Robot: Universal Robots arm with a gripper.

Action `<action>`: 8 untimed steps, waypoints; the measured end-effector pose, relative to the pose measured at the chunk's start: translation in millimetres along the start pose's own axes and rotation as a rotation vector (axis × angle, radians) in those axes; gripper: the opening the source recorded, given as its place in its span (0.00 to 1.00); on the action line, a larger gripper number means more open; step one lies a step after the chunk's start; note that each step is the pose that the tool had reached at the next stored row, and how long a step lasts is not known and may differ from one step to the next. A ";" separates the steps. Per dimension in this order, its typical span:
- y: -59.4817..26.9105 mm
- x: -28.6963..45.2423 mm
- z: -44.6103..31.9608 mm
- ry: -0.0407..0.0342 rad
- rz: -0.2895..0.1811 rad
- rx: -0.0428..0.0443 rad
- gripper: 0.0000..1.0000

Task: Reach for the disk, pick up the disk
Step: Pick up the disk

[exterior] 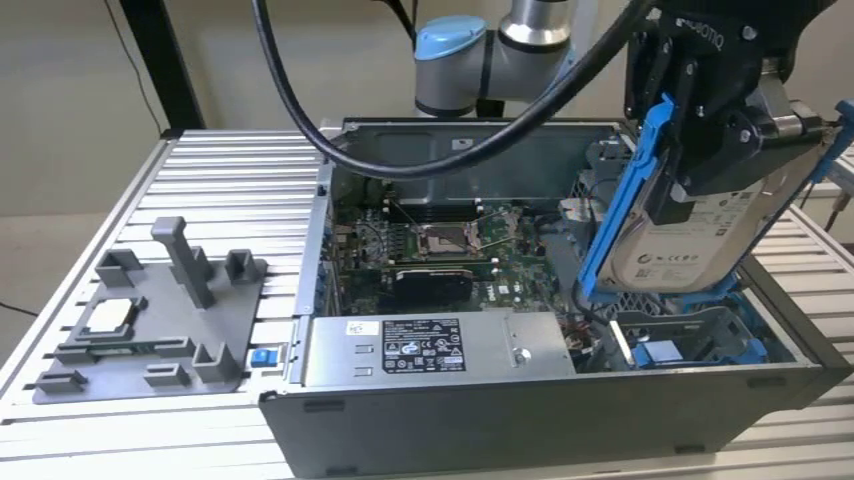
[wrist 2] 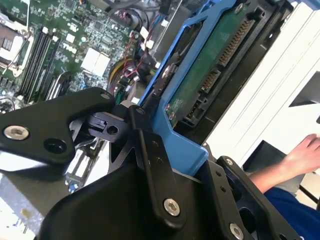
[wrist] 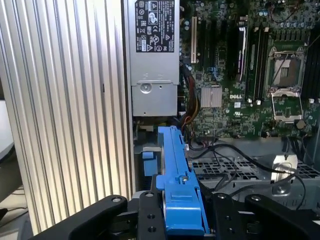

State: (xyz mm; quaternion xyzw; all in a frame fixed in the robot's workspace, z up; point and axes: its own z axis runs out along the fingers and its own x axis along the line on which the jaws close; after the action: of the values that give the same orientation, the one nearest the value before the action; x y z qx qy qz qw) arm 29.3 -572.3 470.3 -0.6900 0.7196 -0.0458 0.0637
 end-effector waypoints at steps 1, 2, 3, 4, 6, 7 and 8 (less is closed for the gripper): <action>-3.9 -0.1 0.7 -0.0001 0.000 0.0000 0.00; -8.2 -0.3 1.5 -0.0003 0.000 0.0000 0.00; -12.1 -0.4 2.2 -0.0004 0.000 0.0001 0.00; -16.2 -0.6 3.0 -0.0006 0.000 0.0001 0.00; -24.3 -0.8 4.2 -0.0003 0.000 0.0000 0.00; -28.2 -0.9 4.8 -0.0004 0.000 0.0000 0.00; -32.2 -1.0 5.5 -0.0004 0.000 0.0000 0.00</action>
State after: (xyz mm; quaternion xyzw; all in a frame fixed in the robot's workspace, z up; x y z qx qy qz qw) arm 62.0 -572.6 469.9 -0.6900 0.7196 -0.0456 0.0639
